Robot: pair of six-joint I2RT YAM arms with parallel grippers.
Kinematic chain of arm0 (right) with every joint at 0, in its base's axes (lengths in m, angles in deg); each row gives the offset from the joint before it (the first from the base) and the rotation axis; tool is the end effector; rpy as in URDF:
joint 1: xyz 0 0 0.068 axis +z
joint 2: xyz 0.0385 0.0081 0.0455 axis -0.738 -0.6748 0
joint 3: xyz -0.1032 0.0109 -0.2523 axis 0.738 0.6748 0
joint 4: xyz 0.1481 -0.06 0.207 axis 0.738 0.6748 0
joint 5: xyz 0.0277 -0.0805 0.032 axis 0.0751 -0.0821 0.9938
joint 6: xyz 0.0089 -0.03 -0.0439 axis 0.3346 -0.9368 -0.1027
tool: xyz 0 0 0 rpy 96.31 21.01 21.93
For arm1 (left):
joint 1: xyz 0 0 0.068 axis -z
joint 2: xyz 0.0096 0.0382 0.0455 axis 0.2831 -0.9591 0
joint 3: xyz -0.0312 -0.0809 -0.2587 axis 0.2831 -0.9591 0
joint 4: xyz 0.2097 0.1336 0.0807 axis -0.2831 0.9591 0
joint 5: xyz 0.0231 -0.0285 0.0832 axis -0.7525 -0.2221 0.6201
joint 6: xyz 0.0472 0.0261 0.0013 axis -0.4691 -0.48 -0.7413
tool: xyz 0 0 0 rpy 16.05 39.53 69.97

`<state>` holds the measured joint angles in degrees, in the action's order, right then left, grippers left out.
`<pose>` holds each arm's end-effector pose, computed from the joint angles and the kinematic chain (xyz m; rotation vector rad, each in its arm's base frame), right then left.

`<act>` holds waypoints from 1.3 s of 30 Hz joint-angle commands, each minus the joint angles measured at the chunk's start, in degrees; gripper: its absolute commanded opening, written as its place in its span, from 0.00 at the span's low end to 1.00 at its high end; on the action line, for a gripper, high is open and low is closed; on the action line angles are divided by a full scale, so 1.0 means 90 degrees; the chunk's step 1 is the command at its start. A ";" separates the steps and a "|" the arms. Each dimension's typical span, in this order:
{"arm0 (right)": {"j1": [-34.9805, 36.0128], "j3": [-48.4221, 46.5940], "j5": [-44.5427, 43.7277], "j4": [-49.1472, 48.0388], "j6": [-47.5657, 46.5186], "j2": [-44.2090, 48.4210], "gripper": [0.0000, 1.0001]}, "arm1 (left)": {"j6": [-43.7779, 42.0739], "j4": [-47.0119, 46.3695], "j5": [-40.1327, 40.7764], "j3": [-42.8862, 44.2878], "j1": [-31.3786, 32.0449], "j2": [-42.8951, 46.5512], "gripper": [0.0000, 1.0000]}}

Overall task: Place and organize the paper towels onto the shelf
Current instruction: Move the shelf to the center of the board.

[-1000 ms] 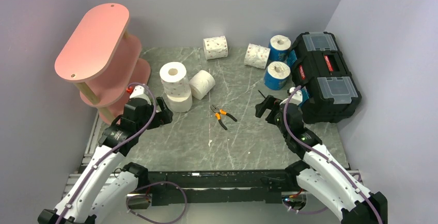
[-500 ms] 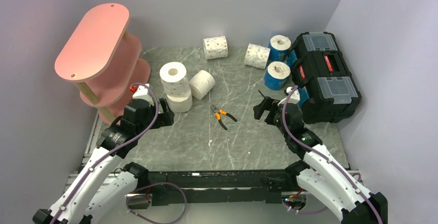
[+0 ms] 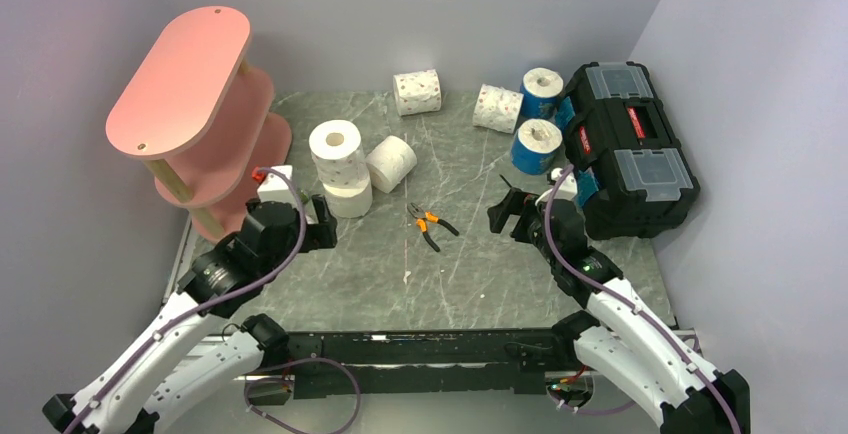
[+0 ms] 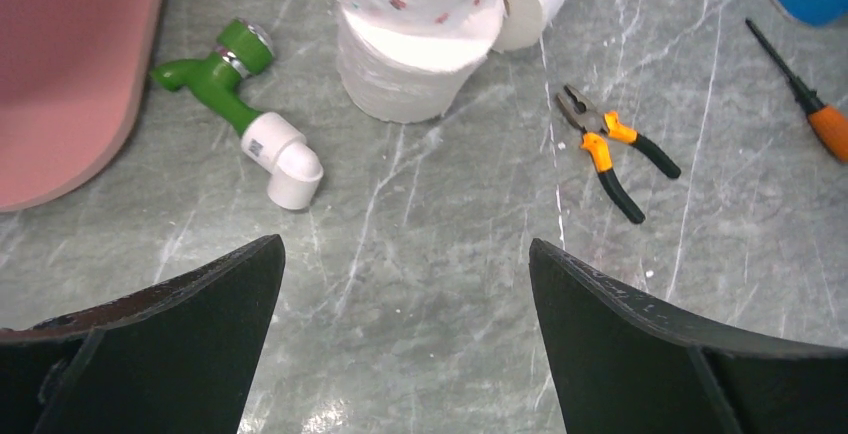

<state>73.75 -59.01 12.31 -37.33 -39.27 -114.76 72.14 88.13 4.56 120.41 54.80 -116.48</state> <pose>0.1596 0.0714 0.2412 0.2208 2.0156 0.4701 0.1146 -0.0724 0.3157 -0.1074 2.0961 -0.2924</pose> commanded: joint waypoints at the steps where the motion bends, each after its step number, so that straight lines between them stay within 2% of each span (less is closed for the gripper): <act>1: 0.0021 -0.0091 0.0021 -0.0308 -0.0063 0.0150 1.00 | -0.0035 0.0146 0.0807 0.0290 0.0028 0.0356 0.99; 6: 0.0016 -0.0005 -0.0002 -0.0386 0.0131 0.0277 1.00 | 0.0038 0.0505 0.1847 0.0492 0.0035 0.1032 0.99; 9: 0.0015 0.0101 0.0116 -0.0541 0.0168 0.0368 1.00 | -0.0077 0.0871 0.2134 0.0933 0.0027 0.1239 0.99; 15: 0.0018 0.0034 0.0313 -0.0516 0.0112 0.0242 1.00 | -0.0064 0.2048 0.2587 0.2100 0.0032 0.0794 0.99; 27: 0.0017 0.0014 0.0550 -0.0558 0.0130 0.0275 0.99 | -0.0177 0.3112 0.3354 0.3242 0.0031 0.0719 0.99; 33: 0.0014 0.0031 0.0634 -0.0576 0.0191 0.0303 0.99 | -0.0355 0.3403 0.3842 0.3644 0.0035 0.0618 0.99; 39: 0.0017 0.0046 0.0737 -0.0630 0.0215 0.0316 0.99 | -0.0212 0.3609 0.3649 0.3456 0.0030 0.0175 0.99</act>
<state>73.75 -58.48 17.56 -39.45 -38.07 -112.84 70.26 118.16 36.76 152.54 54.90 -110.67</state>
